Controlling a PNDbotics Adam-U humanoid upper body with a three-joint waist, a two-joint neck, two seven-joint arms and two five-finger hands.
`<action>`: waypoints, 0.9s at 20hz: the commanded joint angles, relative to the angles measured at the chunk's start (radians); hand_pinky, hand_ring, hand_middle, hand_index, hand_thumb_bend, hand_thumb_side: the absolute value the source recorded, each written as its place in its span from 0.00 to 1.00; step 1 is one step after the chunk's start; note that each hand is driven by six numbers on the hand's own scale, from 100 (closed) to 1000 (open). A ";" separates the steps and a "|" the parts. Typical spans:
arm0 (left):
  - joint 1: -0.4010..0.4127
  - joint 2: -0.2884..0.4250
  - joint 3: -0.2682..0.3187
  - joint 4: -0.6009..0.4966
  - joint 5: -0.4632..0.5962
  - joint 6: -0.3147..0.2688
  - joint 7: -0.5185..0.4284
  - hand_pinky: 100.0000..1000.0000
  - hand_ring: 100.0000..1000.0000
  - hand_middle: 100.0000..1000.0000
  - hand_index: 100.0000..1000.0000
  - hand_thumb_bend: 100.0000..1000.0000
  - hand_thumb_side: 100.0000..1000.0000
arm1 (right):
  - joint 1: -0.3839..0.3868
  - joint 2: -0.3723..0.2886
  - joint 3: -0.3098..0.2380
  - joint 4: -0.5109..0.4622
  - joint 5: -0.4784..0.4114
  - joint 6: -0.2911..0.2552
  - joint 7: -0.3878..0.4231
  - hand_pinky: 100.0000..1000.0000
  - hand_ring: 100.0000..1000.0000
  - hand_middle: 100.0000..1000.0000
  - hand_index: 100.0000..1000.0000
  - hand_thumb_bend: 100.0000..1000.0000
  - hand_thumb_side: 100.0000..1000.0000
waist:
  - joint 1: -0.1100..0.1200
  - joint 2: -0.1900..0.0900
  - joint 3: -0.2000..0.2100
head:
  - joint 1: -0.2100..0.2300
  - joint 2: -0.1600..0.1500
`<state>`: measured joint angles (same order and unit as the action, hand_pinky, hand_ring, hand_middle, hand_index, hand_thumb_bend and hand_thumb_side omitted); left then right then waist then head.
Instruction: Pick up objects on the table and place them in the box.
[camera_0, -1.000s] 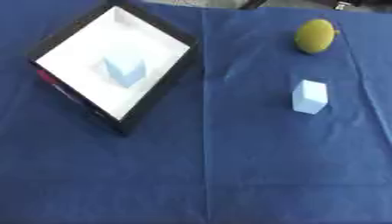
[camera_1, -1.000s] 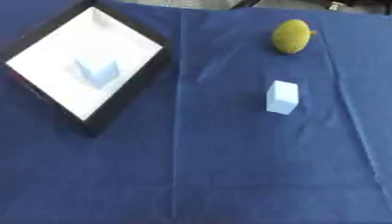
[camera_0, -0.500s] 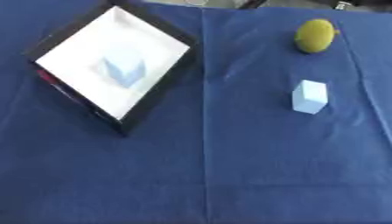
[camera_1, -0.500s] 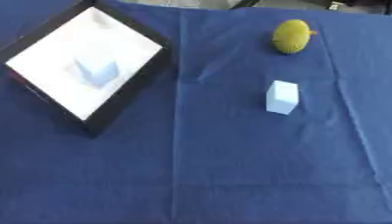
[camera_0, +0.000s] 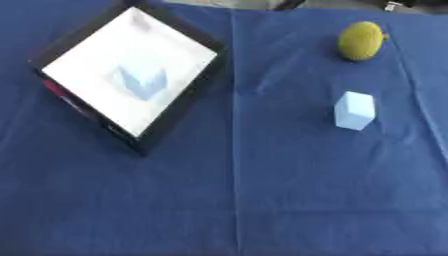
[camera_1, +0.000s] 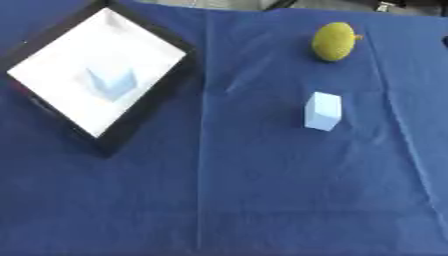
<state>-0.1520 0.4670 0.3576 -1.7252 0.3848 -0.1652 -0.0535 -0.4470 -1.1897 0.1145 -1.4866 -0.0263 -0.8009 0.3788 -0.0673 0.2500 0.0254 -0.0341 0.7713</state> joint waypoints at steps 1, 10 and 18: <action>-0.014 0.034 -0.003 -0.007 0.000 0.000 -0.011 0.52 0.86 0.73 0.65 0.00 0.60 | -0.006 -0.029 0.019 -0.039 0.041 -0.036 0.063 1.00 0.88 0.76 0.91 0.00 0.36 | 0.019 0.000 0.001 | -0.006 -0.001; -0.018 0.031 -0.013 -0.004 0.003 0.003 -0.027 0.52 0.87 0.73 0.65 0.00 0.60 | -0.079 0.038 0.084 -0.057 0.056 -0.019 0.172 1.00 0.88 0.77 0.91 0.00 0.33 | 0.020 -0.002 0.010 | -0.016 -0.001; -0.019 0.030 -0.018 -0.002 0.003 0.007 -0.037 0.52 0.87 0.73 0.65 0.00 0.61 | -0.169 0.104 0.156 -0.050 0.049 -0.007 0.283 1.00 0.89 0.78 0.92 0.00 0.33 | 0.019 -0.005 0.015 | -0.022 -0.001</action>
<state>-0.1596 0.4670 0.3360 -1.7197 0.3850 -0.1572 -0.0865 -0.5996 -1.0676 0.2727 -1.5317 0.0291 -0.6719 0.5078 -0.0618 0.2500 0.0401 -0.0544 0.7713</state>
